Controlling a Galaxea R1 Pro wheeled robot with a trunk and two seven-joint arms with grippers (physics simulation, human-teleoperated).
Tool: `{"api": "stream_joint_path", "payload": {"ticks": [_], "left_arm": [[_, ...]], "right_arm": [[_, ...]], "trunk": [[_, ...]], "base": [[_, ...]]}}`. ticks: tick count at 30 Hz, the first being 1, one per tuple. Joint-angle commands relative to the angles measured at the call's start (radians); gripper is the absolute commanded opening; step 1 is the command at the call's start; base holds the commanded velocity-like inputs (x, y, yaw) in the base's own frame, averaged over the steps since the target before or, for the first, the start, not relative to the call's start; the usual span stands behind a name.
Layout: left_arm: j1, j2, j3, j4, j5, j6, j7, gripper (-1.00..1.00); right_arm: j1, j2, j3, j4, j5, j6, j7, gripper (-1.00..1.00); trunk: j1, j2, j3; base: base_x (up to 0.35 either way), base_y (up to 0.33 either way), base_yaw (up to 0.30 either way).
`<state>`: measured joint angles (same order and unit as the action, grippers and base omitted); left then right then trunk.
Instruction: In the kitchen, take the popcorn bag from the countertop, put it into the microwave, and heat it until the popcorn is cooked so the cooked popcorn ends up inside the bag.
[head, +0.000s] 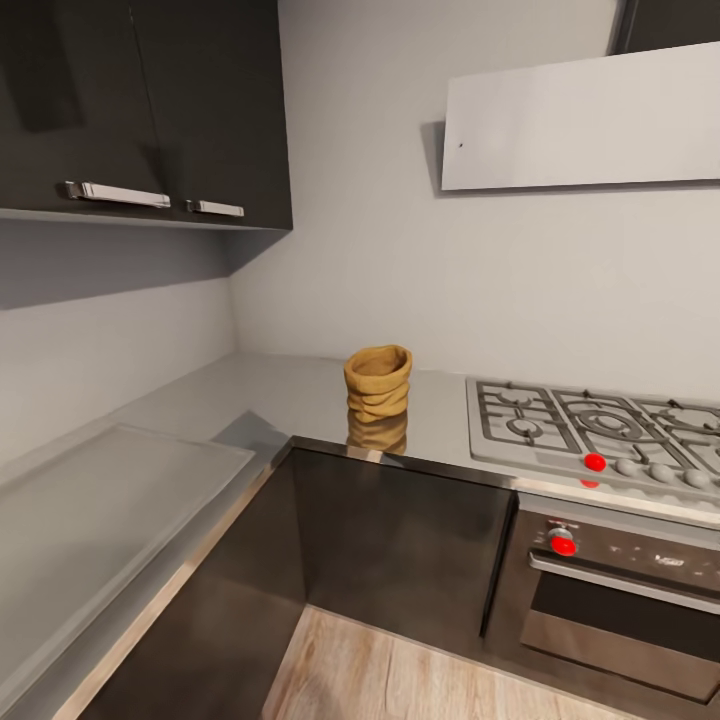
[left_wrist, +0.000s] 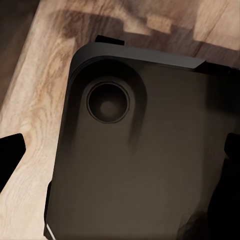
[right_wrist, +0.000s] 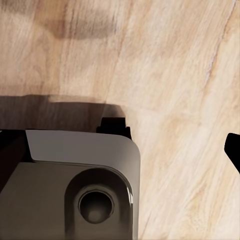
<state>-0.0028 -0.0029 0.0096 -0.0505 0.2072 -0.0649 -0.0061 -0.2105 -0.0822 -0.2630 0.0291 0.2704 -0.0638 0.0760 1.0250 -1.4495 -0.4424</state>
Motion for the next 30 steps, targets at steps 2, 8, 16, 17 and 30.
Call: {"api": "stream_joint_path", "payload": {"ticks": [2,8,16,17,30], "left_arm": [[0.000,0.000,0.002,0.000,0.006,-0.003,0.000,1.00],[0.000,-0.002,0.001,0.000,0.003,0.000,-0.001,1.00],[0.000,0.000,0.001,0.000,0.003,-0.002,0.000,1.00],[0.000,0.000,0.002,0.000,0.004,-0.002,0.000,1.00],[0.000,-0.003,0.014,0.001,0.021,-0.003,0.016,1.00]], "right_arm": [[-0.001,-0.001,-0.009,0.003,0.009,-0.005,0.002,1.00],[-0.001,-0.001,-0.009,0.003,0.009,-0.007,0.002,1.00],[-0.001,0.001,-0.009,0.003,0.009,-0.003,0.001,1.00],[-0.001,0.001,-0.009,0.003,0.009,-0.003,0.001,1.00],[-0.001,0.000,-0.009,0.003,0.009,0.005,0.001,1.00]], "trunk": [[0.000,-0.001,-0.001],[0.000,-0.001,-0.001],[0.000,-0.001,-0.001],[0.000,-0.001,-0.001],[0.000,-0.001,0.002]], "base": [[0.000,0.000,0.000],[0.197,0.000,0.000],[0.235,0.000,-0.023],[0.040,0.000,-0.166],[0.004,0.000,-0.106]]}}
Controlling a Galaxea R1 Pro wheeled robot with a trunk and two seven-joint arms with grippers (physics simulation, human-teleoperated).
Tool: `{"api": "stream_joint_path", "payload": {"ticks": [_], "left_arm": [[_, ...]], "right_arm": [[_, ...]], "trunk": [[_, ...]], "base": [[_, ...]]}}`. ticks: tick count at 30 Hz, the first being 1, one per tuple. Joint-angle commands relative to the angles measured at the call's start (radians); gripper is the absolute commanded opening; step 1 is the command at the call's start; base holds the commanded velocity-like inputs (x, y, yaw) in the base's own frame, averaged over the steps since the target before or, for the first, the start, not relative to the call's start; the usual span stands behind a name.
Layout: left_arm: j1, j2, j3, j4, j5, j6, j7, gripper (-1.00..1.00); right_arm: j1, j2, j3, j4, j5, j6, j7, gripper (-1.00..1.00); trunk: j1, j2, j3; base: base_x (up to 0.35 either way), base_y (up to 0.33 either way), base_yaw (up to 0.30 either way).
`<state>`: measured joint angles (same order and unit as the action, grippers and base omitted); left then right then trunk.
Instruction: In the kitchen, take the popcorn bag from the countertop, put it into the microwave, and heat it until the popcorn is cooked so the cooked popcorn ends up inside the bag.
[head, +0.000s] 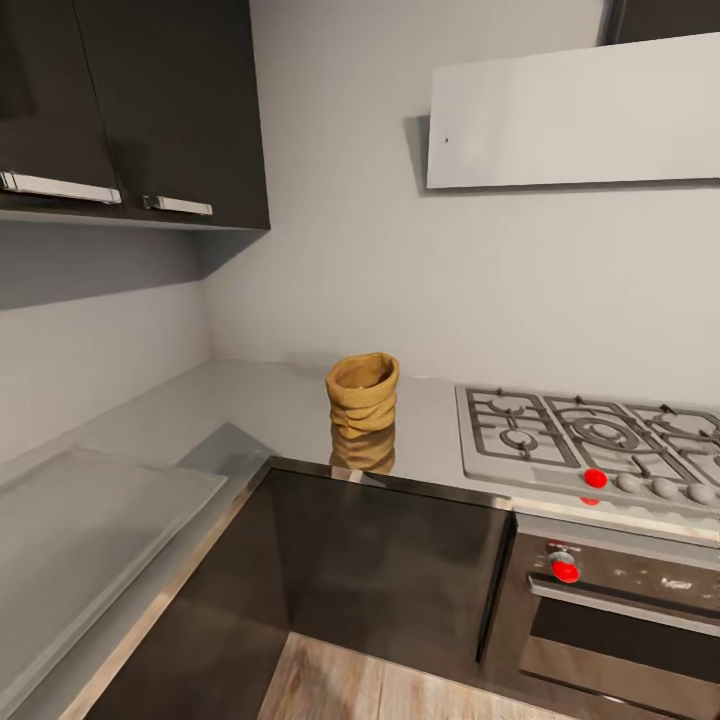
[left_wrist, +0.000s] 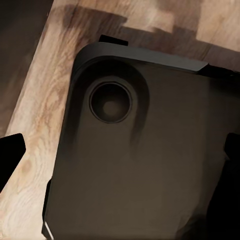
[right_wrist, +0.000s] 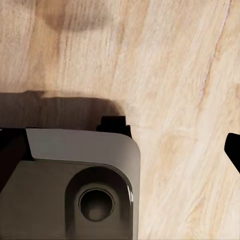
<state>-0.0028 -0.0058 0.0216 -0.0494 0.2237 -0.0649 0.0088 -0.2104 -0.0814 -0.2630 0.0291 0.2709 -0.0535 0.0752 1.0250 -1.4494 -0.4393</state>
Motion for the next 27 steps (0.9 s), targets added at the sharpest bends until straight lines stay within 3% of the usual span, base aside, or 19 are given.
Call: {"api": "stream_joint_path", "payload": {"ticks": [1,6,11,14,27], "left_arm": [[0.000,0.000,0.002,0.000,0.004,-0.003,0.007,1.00],[0.000,-0.004,0.006,-0.001,0.006,-0.003,0.065,1.00],[0.000,-0.023,0.005,-0.002,0.060,-0.004,0.126,1.00],[0.000,-0.024,0.005,-0.002,0.070,-0.004,0.133,1.00],[0.000,-0.025,0.002,-0.001,0.068,-0.003,0.134,1.00]], "right_arm": [[-0.001,0.000,-0.009,0.003,0.008,-0.005,0.002,1.00],[-0.001,-0.002,-0.009,0.003,0.008,-0.012,0.001,1.00],[-0.001,-0.002,-0.007,0.003,0.010,-0.018,0.001,1.00],[-0.002,-0.002,-0.007,0.003,0.011,-0.017,0.002,1.00],[-0.001,0.000,-0.007,0.003,0.010,-0.001,0.003,1.00]], "trunk": [[0.000,-0.001,-0.001],[0.000,-0.001,-0.001],[0.000,-0.001,-0.001],[0.000,-0.001,-0.001],[-0.050,0.090,0.040]], "base": [[0.000,0.000,-0.003],[0.000,0.000,0.000],[0.000,0.000,0.000],[0.000,0.000,0.000],[0.000,0.000,0.000]]}}
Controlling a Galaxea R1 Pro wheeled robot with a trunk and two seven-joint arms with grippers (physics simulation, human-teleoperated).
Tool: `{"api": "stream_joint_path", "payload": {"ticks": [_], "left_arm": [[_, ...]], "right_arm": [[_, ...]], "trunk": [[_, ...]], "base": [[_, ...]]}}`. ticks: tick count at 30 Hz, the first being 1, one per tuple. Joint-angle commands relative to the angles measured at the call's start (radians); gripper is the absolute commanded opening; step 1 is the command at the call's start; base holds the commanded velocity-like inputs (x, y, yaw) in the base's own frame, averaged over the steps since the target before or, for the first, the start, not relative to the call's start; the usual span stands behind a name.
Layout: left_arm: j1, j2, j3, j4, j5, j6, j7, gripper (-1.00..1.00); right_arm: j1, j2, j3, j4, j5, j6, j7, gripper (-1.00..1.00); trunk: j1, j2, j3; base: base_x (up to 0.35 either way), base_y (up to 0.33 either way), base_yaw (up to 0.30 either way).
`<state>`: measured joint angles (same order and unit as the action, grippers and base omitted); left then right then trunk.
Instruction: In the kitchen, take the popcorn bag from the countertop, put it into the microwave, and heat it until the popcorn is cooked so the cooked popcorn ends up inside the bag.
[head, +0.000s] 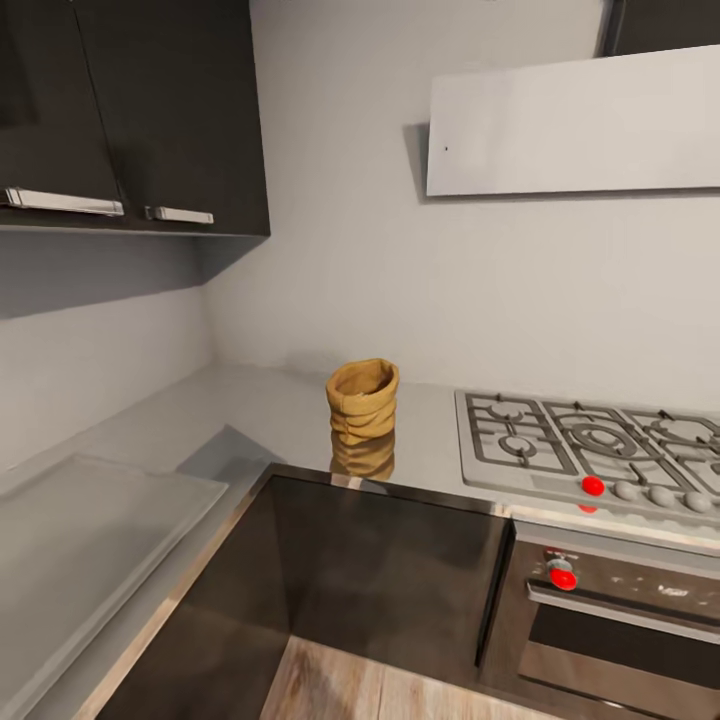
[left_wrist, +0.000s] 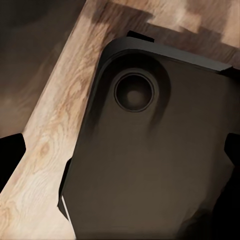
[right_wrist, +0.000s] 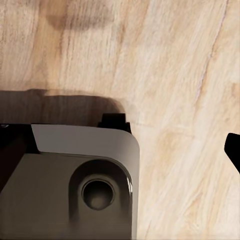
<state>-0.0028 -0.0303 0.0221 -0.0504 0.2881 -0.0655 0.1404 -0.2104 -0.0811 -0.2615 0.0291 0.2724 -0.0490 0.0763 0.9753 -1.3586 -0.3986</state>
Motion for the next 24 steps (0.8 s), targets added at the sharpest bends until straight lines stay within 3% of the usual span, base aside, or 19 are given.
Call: {"api": "stream_joint_path", "payload": {"ticks": [1,24], "left_arm": [[0.000,0.000,0.002,0.000,0.003,-0.003,0.002,1.00],[0.000,0.001,0.001,0.000,0.003,-0.004,0.002,1.00]], "right_arm": [[-0.001,0.000,-0.009,0.003,0.008,-0.005,0.002,1.00],[-0.001,-0.002,-0.008,0.003,0.010,-0.009,0.002,1.00]], "trunk": [[-0.004,0.007,0.002],[-0.092,0.168,0.074]], "base": [[0.000,0.000,0.000],[0.000,0.000,0.000]]}}
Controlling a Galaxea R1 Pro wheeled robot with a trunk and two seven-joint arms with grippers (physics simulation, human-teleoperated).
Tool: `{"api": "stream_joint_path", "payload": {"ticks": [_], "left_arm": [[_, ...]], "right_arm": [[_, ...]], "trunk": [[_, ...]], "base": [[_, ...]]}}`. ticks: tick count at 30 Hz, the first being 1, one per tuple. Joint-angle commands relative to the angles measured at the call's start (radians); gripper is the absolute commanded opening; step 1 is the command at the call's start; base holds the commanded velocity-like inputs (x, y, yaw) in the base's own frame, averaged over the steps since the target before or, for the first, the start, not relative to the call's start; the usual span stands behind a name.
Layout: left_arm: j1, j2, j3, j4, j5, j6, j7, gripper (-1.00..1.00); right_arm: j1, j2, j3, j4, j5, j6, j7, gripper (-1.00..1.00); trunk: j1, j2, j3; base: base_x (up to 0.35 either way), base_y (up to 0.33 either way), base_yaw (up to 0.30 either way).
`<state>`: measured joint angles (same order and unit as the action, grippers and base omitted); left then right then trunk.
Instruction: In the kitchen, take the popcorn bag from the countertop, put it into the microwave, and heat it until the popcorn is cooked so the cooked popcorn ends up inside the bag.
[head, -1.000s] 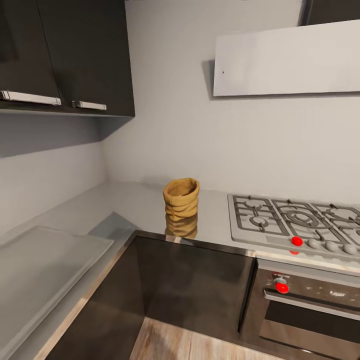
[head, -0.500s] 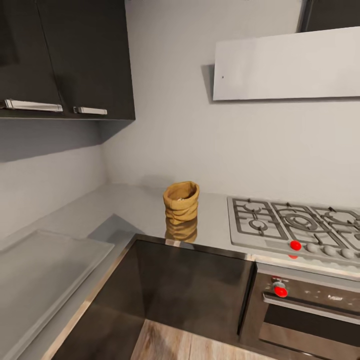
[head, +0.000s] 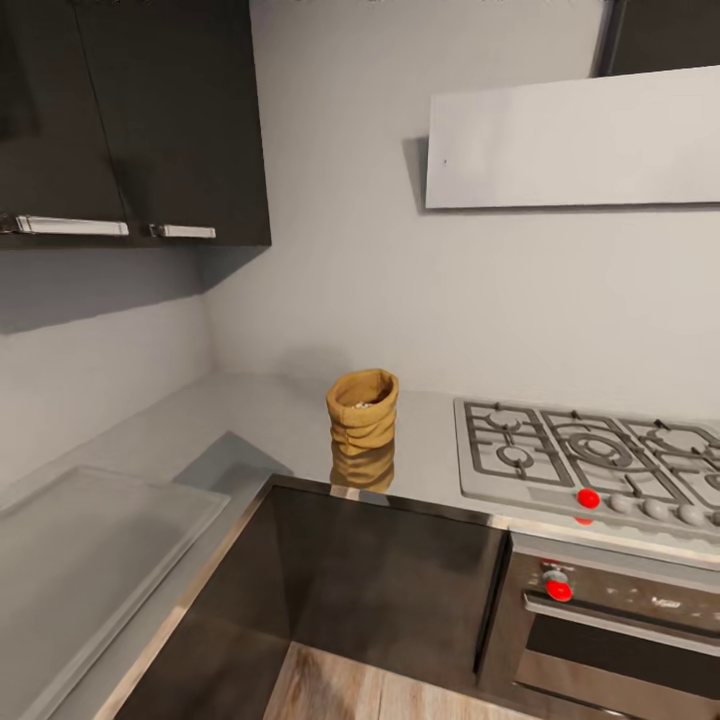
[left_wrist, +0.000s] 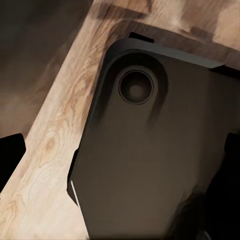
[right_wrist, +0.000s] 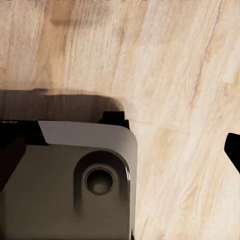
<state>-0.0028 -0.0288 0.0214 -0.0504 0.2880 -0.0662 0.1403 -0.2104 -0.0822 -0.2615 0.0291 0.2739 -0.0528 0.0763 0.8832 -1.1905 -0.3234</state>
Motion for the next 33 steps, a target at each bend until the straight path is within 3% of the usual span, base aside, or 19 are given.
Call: {"api": "stream_joint_path", "payload": {"ticks": [1,18,33], "left_arm": [[0.000,0.000,0.002,0.000,0.003,-0.003,0.002,1.00],[0.000,0.000,0.002,0.000,0.003,-0.002,0.002,1.00],[0.000,0.000,0.001,-0.002,0.005,-0.003,0.001,1.00]], "right_arm": [[-0.001,-0.001,-0.009,0.003,0.008,-0.006,0.002,1.00],[-0.001,-0.004,-0.007,0.003,0.010,-0.009,0.002,1.00],[-0.001,-0.008,-0.005,0.003,0.009,-0.007,0.000,1.00]], "trunk": [[-0.004,0.007,0.002],[-0.069,0.126,0.055],[-0.069,0.126,0.043]], "base": [[0.000,0.000,0.000],[0.000,0.000,0.000],[0.000,0.000,0.000]]}}
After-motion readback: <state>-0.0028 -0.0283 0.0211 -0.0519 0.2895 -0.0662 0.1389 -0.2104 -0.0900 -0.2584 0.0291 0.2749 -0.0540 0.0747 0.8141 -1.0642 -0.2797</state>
